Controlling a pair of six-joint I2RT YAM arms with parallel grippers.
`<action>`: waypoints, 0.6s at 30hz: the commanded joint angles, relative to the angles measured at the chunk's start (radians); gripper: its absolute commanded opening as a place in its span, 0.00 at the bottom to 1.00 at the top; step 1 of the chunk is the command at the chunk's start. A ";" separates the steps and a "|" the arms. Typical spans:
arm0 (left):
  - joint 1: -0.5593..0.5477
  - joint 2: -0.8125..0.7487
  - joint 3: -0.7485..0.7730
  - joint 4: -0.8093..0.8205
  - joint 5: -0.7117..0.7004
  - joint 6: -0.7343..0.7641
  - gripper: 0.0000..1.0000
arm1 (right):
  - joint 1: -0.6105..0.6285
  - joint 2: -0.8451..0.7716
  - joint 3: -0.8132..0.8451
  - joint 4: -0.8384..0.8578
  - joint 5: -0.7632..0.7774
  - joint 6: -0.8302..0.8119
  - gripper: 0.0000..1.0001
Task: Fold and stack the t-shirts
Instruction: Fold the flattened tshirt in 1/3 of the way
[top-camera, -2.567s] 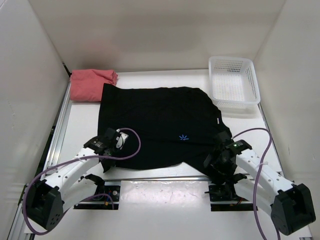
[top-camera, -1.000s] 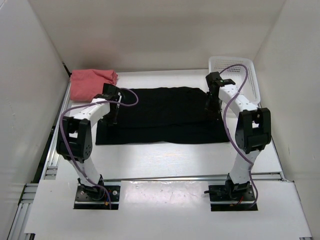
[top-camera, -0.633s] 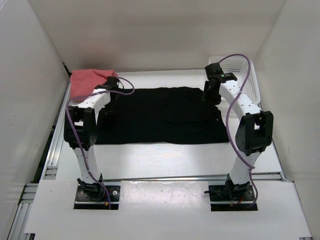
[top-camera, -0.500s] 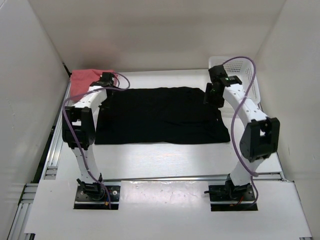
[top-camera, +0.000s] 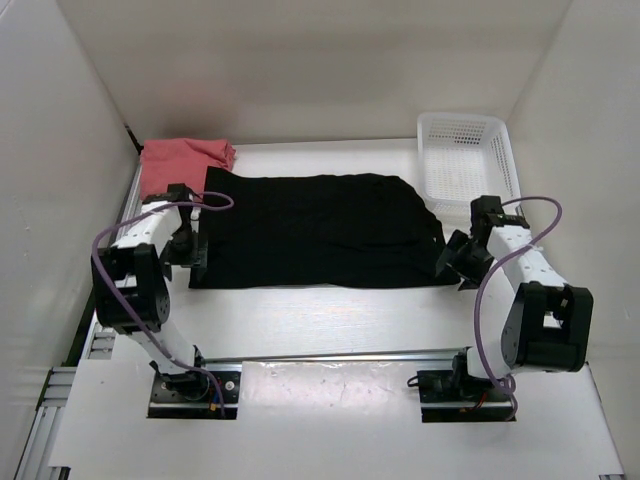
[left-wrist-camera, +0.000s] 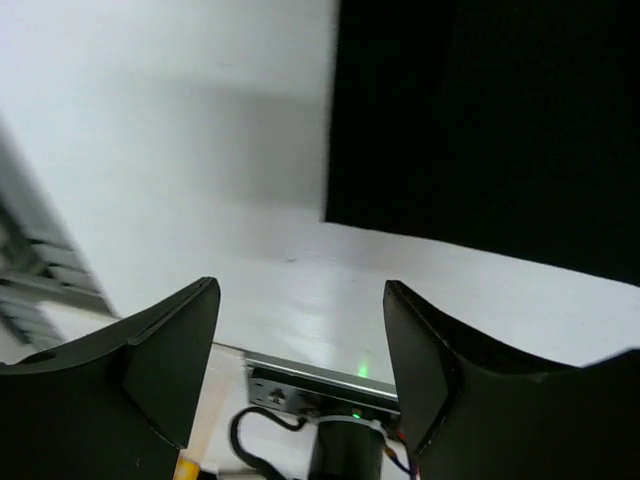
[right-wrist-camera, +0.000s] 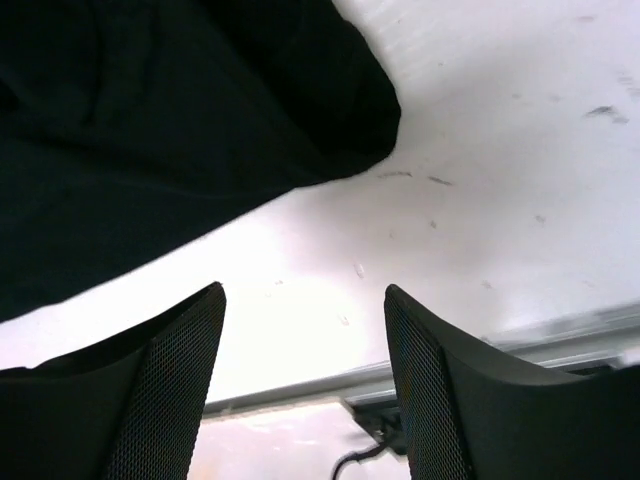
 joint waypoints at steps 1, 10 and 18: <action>0.014 0.030 -0.019 0.063 0.154 -0.001 0.78 | -0.019 -0.007 -0.050 0.162 -0.136 0.019 0.69; 0.039 0.183 0.027 0.128 0.170 -0.001 0.79 | -0.038 0.120 -0.082 0.273 -0.091 0.086 0.70; 0.062 0.249 0.015 0.186 0.246 -0.001 0.79 | -0.047 0.142 -0.122 0.259 -0.019 0.106 0.70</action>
